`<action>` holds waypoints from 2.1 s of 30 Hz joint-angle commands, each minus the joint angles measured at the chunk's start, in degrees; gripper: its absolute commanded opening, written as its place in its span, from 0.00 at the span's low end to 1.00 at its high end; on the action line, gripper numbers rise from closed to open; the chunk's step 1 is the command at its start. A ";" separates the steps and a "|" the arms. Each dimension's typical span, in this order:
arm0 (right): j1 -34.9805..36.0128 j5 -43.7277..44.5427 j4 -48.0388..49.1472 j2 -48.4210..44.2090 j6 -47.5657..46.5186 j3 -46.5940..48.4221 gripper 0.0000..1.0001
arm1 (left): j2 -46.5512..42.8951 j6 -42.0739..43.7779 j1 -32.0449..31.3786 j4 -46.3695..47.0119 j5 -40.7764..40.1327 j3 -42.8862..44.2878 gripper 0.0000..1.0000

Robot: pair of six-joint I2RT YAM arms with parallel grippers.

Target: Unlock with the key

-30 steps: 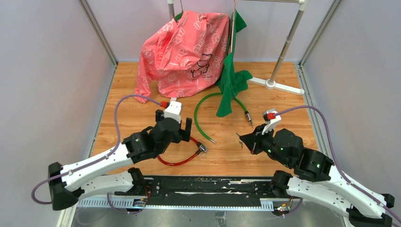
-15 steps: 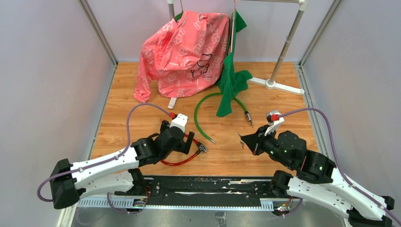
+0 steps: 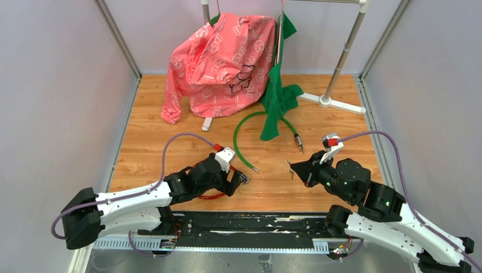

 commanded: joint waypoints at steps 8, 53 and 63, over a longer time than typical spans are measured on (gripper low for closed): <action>-0.61 -0.19 -0.41 -2.29 0.95 -1.01 0.00 | 4.98 3.95 -0.21 5.37 6.13 -0.66 0.81; -0.60 -2.80 -4.51 -2.98 1.72 0.40 0.00 | 25.59 0.92 -7.91 11.61 -9.17 4.18 0.00; -0.62 -9.98 -2.98 4.50 2.14 -0.53 0.00 | 22.83 1.62 -7.88 14.79 -7.60 1.14 0.00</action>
